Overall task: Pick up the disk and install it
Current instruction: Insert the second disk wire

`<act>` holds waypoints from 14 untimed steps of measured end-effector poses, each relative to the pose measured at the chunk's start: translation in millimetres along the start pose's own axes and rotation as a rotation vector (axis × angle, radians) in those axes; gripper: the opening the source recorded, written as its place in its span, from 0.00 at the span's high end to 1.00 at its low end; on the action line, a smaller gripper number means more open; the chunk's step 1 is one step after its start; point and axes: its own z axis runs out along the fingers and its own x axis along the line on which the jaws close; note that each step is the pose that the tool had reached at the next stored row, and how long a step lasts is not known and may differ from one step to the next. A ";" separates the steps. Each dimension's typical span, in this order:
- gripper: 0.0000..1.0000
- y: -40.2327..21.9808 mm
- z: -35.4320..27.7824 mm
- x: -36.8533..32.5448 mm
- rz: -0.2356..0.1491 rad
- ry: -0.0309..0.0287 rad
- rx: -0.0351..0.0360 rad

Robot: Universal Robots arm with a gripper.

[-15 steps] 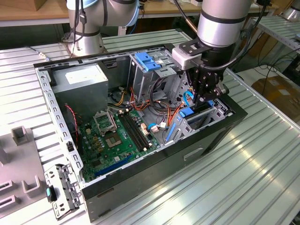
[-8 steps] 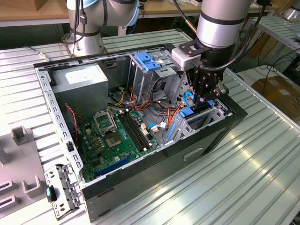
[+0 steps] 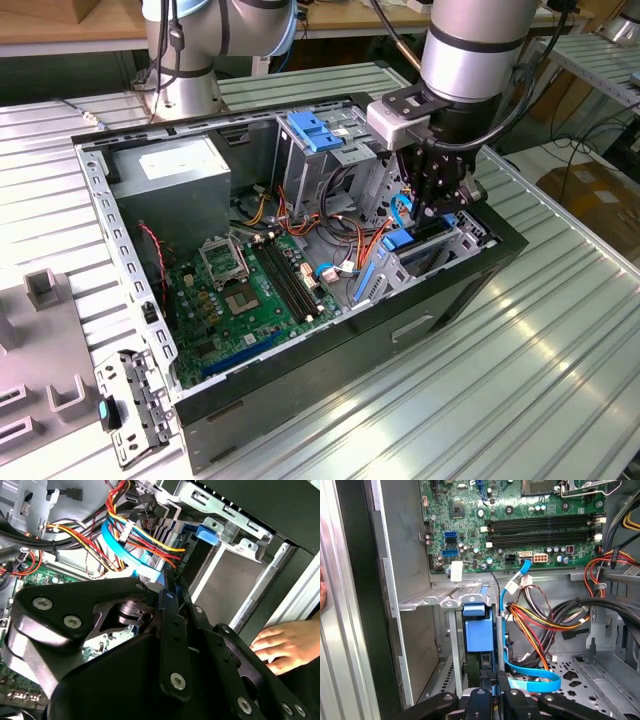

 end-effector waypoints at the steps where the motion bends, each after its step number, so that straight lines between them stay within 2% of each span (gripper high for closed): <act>1: 0.84 -0.1 -0.1 0.0 0.001 -0.0006 -0.0001; 2: 0.84 -0.2 -0.3 0.1 0.001 -0.0015 -0.0003; 5: 0.84 -0.6 -0.1 0.7 0.004 -0.0131 -0.0015; 6: 0.84 -0.9 0.1 1.4 0.006 -0.0190 -0.0023; 7: 0.84 -1.1 0.1 1.9 0.007 -0.0205 -0.0026; 14: 0.84 -1.5 -1.5 2.3 0.007 -0.0204 -0.0032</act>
